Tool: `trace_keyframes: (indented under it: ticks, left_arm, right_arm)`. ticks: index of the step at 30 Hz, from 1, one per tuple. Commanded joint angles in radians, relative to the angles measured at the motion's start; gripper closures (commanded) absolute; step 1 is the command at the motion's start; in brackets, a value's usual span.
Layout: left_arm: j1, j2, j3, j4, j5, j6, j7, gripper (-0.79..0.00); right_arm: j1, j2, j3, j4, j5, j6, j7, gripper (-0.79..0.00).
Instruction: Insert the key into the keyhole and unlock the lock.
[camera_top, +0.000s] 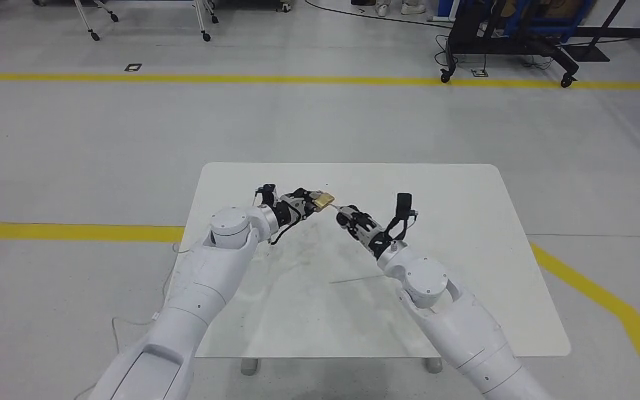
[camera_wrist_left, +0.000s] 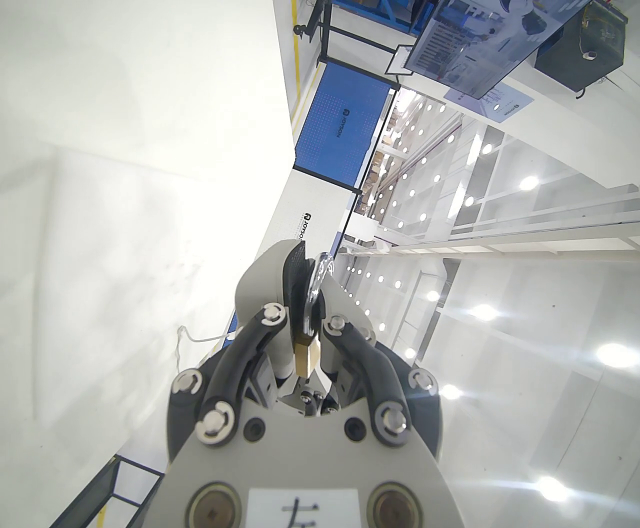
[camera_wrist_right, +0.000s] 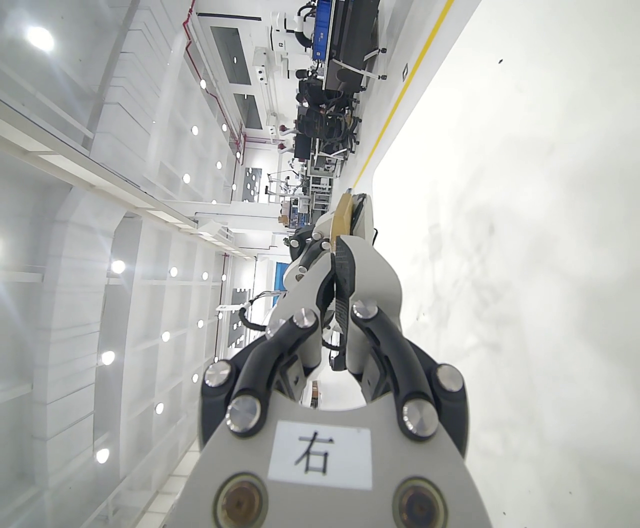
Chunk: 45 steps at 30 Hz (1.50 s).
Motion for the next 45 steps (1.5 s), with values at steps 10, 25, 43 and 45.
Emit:
trace_keyframes:
  ticks: [10, 25, 43, 45]
  left_arm:
    - [0.003, 0.001, 0.000, -0.012, 0.026, 0.009, 0.016, 0.000]
    - [0.010, -0.001, 0.005, -0.028, 0.056, 0.022, 0.036, 0.000]
    - [0.011, -0.004, 0.009, -0.030, 0.072, 0.023, 0.042, 0.000]
    - [0.011, -0.004, 0.009, -0.031, 0.075, 0.022, 0.043, 0.000]
  right_arm:
    - [0.003, -0.009, 0.010, 0.012, 0.005, 0.014, 0.021, 0.000]
    - [0.020, -0.025, 0.009, 0.045, -0.008, 0.032, 0.010, 0.000]
    - [0.021, -0.041, 0.002, 0.050, -0.015, 0.058, 0.049, 0.000]
    - [0.022, -0.042, 0.004, 0.052, -0.013, 0.056, 0.054, 0.000]
